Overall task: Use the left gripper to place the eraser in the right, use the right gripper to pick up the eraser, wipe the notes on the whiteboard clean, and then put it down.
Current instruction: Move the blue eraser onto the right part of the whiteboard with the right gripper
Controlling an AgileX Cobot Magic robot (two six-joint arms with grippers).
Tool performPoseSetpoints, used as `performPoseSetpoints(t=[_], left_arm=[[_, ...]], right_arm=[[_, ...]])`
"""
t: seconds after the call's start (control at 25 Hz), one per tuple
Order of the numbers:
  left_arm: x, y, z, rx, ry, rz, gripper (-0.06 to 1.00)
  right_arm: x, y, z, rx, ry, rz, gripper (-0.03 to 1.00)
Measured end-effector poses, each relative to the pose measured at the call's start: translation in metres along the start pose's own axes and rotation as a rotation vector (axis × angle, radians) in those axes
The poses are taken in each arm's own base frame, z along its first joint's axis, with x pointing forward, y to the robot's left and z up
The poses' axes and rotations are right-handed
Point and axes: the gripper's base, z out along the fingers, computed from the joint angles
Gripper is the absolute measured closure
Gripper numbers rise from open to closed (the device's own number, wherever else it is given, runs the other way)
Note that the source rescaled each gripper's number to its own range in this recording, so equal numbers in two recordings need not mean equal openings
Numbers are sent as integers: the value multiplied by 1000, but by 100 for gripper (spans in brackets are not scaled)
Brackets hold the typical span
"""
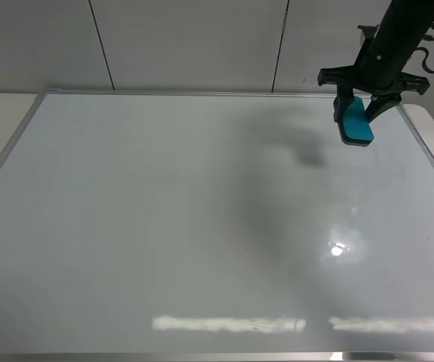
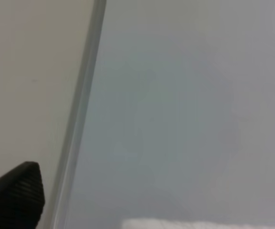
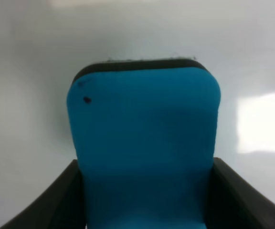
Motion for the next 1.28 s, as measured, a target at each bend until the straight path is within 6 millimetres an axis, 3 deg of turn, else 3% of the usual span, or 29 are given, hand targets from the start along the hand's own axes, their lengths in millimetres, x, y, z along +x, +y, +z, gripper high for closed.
performPoseSetpoints(t=[0.24, 0.48, 0.64, 1.04, 1.12, 1.2, 1.28], left_arm=[[0, 0, 0, 0, 0, 0, -6], [0, 0, 0, 0, 0, 0, -6], [0, 0, 0, 0, 0, 0, -6], [0, 0, 0, 0, 0, 0, -6], [0, 0, 0, 0, 0, 0, -6], [0, 0, 0, 0, 0, 0, -6], [0, 0, 0, 0, 0, 0, -6]], right_arm=[[56, 32, 22, -11, 50, -60, 97], [108, 30, 44, 4, 120, 1, 97], [123, 23, 54, 40, 154, 34, 97], [126, 28, 56, 54, 135, 12, 96], [127, 31, 56, 53, 135, 5, 76], [128, 32, 56, 52, 134, 0, 32], [128, 33, 56, 52, 133, -2, 10]])
